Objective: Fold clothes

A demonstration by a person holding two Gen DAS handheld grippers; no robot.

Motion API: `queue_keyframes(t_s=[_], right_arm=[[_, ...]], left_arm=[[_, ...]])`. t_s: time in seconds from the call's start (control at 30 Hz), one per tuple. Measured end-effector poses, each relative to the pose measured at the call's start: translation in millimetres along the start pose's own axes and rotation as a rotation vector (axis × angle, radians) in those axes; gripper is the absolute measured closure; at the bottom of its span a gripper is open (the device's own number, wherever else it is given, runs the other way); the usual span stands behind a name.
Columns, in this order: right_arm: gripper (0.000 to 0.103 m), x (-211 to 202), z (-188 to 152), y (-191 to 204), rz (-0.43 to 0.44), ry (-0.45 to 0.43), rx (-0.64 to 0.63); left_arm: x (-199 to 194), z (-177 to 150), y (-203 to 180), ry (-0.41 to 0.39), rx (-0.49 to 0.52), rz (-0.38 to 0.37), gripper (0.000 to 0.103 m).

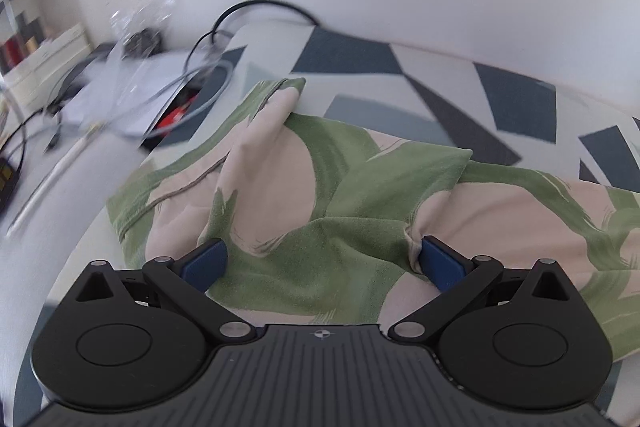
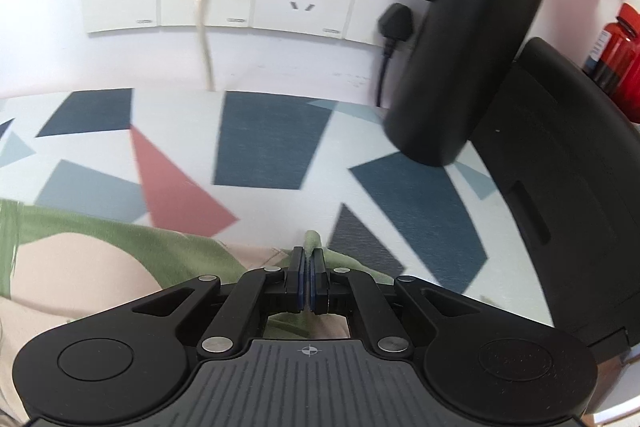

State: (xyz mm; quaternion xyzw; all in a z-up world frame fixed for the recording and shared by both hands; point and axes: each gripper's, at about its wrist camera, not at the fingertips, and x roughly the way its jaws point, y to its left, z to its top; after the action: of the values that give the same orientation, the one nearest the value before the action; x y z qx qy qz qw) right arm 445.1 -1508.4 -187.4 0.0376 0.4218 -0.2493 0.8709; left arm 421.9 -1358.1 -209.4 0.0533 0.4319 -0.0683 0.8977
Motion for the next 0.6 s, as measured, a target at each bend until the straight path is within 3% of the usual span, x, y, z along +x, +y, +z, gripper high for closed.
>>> queue_keyframes(t_s=[0.2,0.33,0.37,0.4,0.47,0.6], right_arm=[[0.101,-8,-10,10,0.028,-0.018,-0.027],[0.101,-3,-6,10,0.016,-0.038,-0.04],[0.102,0,-2,9,0.008,-0.043,-0.04],[0.102,3,1,9,0.0,-0.047,-0.039],[0.102,8,9,11,-0.02,-0.082,-0.038],[0.102,18,25,15,-0.058,-0.138,-0.032]], left_arm=[[-24,-26,24,0.066,-0.087,-0.005,0.0],[-17,-9,11,0.056,0.017,0.0,0.001],[-13,-1,3,0.039,0.059,0.001,0.014],[-9,7,-4,0.022,0.1,0.002,0.035],[-1,23,-20,-0.011,0.183,0.003,0.051],[28,55,-46,-0.049,0.212,0.077,0.052]])
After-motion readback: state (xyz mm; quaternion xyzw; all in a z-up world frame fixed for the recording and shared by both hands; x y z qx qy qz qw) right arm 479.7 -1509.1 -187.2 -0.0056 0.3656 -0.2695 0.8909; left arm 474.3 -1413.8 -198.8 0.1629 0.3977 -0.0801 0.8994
